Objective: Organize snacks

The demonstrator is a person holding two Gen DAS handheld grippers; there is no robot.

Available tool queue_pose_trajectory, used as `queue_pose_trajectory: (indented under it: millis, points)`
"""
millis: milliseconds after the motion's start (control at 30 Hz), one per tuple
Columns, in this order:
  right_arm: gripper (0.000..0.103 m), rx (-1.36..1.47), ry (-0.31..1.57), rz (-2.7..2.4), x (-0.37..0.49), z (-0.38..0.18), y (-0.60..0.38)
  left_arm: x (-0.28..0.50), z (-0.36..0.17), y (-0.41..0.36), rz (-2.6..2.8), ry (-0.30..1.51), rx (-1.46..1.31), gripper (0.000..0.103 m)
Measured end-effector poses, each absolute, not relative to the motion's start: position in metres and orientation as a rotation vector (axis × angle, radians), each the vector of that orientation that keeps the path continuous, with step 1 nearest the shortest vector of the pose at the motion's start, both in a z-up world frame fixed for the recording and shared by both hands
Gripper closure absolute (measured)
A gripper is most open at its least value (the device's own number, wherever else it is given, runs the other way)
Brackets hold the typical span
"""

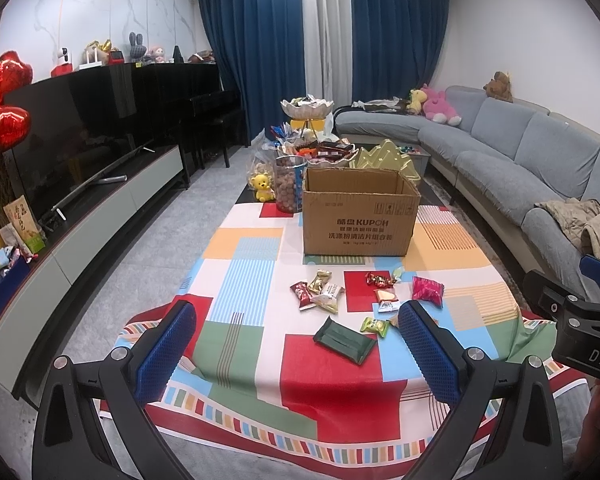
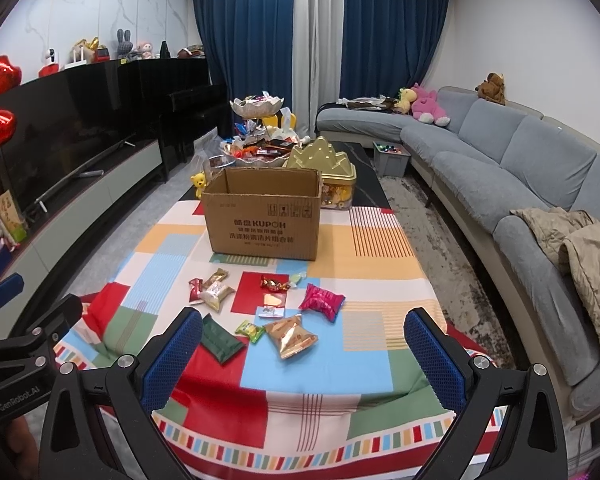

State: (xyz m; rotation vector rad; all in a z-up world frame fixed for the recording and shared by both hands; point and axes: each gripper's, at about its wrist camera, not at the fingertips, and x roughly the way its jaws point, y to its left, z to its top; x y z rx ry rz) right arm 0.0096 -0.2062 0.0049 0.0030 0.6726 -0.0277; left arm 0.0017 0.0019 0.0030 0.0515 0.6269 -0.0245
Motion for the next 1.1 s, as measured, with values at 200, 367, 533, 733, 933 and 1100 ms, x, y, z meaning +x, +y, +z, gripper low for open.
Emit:
queue_pose_trajectory:
  millis: [200, 367, 533, 733, 933, 1100]
  points:
    - [0.001, 0.004, 0.671, -0.029, 0.009, 0.005, -0.206, 0.001, 0.003, 0.002, -0.025, 0.625, 0.051, 0.000]
    - [0.001, 0.001, 0.669, -0.033, 0.009, 0.000, -0.203, 0.001, 0.003, 0.001, -0.024, 0.623, 0.053, 0.000]
    - [0.001, 0.002, 0.669, -0.042, 0.012, 0.005, -0.207, 0.005, 0.009, -0.009, -0.025, 0.618, 0.065, 0.000]
    - [0.001, 0.000, 0.677, -0.044, 0.021, 0.004, -0.208, 0.012, 0.006, -0.009, -0.028, 0.620, 0.076, 0.000]
    - [0.001, 0.002, 0.705, -0.054, 0.035, -0.003, -0.211, 0.026, 0.003, -0.013, -0.041, 0.639, 0.099, 0.000]
    - [0.001, 0.002, 0.739, -0.068, 0.051, -0.009, -0.215, 0.037, -0.002, -0.018, -0.059, 0.655, 0.129, 0.000]
